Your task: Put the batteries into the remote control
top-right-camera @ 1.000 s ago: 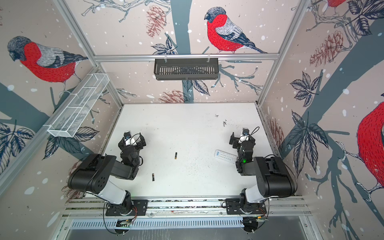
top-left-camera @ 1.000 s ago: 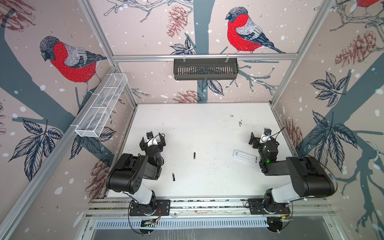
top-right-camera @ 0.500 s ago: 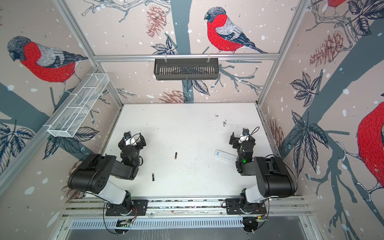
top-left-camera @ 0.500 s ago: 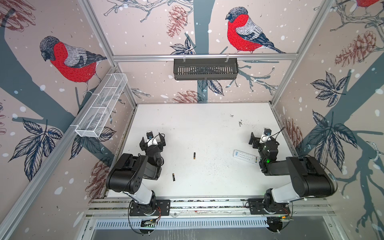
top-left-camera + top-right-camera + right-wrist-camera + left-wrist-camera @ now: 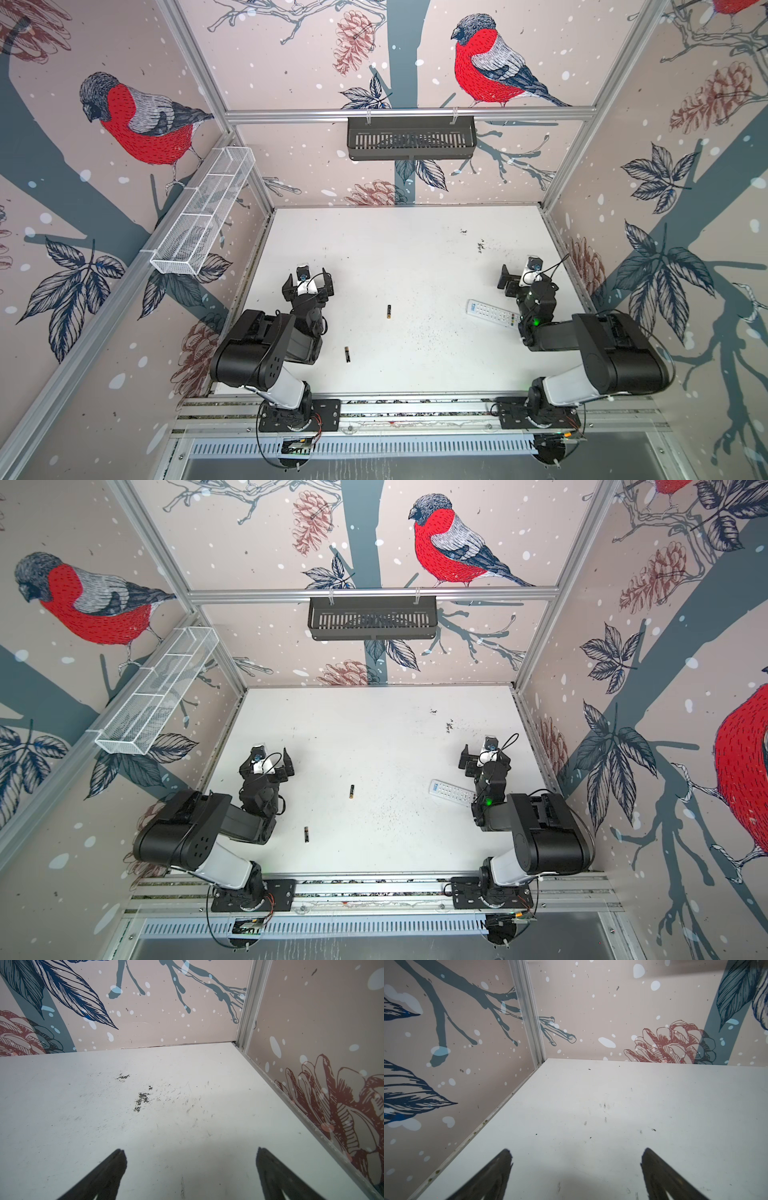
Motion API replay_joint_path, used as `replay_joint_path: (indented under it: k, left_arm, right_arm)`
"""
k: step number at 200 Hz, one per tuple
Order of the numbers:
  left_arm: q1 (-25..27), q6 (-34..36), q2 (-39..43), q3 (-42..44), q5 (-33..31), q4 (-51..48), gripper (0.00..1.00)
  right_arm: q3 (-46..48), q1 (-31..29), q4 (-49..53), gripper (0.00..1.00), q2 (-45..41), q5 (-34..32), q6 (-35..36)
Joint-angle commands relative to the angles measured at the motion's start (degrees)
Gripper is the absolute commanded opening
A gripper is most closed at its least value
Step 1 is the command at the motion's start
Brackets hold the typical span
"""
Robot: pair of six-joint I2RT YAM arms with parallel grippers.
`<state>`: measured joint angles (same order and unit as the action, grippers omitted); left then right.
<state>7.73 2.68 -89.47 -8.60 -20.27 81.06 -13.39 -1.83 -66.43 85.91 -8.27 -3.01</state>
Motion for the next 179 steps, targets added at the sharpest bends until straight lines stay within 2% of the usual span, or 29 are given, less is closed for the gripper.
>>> replay_joint_path:
  k: [1,27,36,63,82,95,104,119,136,153,179]
  left_arm:
    - [-0.1,2.2,0.3,0.7,5.6,4.6,0.97]
    - [0.4,2.8,1.8,1.6,4.6,5.7,0.97]
    - [1.5,3.5,4.1,-0.3,3.4,0.0,0.97]
    - [3.7,7.5,6.6,-10.2,5.9,-20.7,0.97]
    - [7.9,10.0,5.8,-14.9,-1.0,-26.9,0.98]
    - [10.0,10.1,5.8,-18.5,-3.3,-32.1,0.98]
    - [11.1,8.3,5.7,-20.6,-5.0,-34.6,0.98]
    - [12.4,3.8,5.7,-24.9,-4.1,-39.9,0.98]
    - [14.9,-1.7,5.1,-31.2,-5.7,-50.2,0.98]
    - [18.8,-6.6,3.5,-37.3,-10.6,-60.7,0.98]
    - [25.3,-12.8,0.4,-47.1,-16.5,-78.6,0.98]
  right_arm:
    - [0.0,-0.1,-2.2,0.99,0.0,-0.7,-0.2]
    - [0.0,-0.1,-2.2,1.0,0.0,-0.7,-0.2]
    - [0.0,-0.1,-2.2,0.99,-0.1,-0.7,-0.3]
    - [0.1,-0.2,-2.4,0.99,-0.1,-0.8,-0.2]
    - [0.1,-0.2,-2.4,0.99,-0.1,-0.8,-0.1]
    - [0.1,-0.1,-2.3,0.99,0.0,-0.7,-0.2]
    - [0.0,-0.1,-2.2,1.0,0.1,-0.7,-0.2]
    - [-0.1,-0.1,-2.1,1.0,0.0,-0.6,-0.3]
    - [-0.2,0.3,-2.0,1.0,0.1,-0.2,-0.5]
    - [-0.8,1.6,-0.8,1.0,0.2,2.1,-1.4]
    - [-0.6,1.1,-1.2,0.99,0.1,1.1,-1.0]
